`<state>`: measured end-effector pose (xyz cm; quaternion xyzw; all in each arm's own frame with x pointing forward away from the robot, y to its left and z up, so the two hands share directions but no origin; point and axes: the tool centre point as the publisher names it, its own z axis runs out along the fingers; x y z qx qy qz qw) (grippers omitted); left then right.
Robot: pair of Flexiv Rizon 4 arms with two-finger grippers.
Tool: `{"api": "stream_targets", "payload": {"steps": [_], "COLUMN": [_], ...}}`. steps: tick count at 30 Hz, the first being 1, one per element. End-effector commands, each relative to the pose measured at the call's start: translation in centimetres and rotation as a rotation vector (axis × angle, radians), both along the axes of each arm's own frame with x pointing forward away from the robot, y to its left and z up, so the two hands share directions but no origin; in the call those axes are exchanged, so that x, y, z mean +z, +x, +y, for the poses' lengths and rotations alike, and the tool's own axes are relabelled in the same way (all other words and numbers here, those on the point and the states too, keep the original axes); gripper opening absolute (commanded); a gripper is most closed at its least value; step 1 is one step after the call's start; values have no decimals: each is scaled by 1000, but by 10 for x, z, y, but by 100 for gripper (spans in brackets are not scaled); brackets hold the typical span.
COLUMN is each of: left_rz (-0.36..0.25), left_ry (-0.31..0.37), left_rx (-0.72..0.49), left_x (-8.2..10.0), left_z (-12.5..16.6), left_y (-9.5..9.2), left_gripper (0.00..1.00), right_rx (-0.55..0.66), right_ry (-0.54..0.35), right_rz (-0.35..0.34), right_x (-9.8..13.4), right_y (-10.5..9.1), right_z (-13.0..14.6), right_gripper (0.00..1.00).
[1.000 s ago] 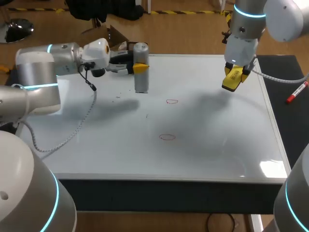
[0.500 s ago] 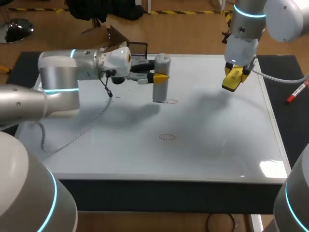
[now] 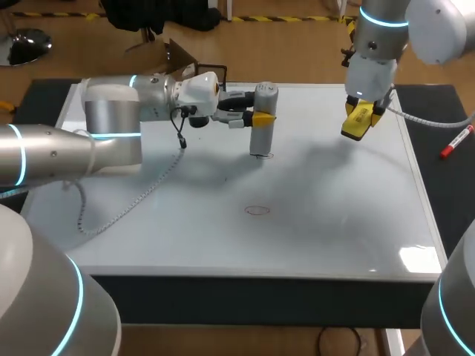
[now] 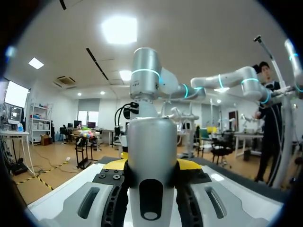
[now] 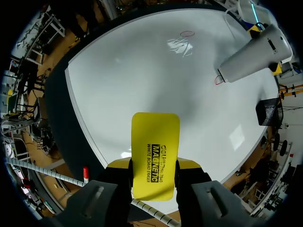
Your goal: Pick up the inspection probe, press it on each red-marked spot on the whiteboard one by one, put down the probe, pick up the eraser, and wipe off all the red marks.
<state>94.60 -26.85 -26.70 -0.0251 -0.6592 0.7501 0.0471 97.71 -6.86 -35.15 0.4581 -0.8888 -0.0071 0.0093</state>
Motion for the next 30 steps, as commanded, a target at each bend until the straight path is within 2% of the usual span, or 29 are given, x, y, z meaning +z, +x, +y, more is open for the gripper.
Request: {"api": "stream_targets", "payload": {"steps": [1,11,20,25,30], "left_rz": [4,3,-4,-32,-31], "left_ry": [-22,-36,4,46,47], "left_rx": [-5,-3,0,-1,-4], "left_x": [-7,-17,-23,-24,-24], "left_z": [-5,-7,-4,-2,-2], "left_y": [9,15,16,13,12], "left_gripper": [0,0,0,0,0], "right_rx": [2,2,2,2,2], "right_ry": [-2,-2,-2,-2,-2], "right_rz": [0,0,0,0,0], "right_x": [1,1,1,1,1], "right_y": [0,0,0,0,0], "right_z": [-1,-1,-1,-1,-1], "right_gripper": [0,0,0,0,0]}}
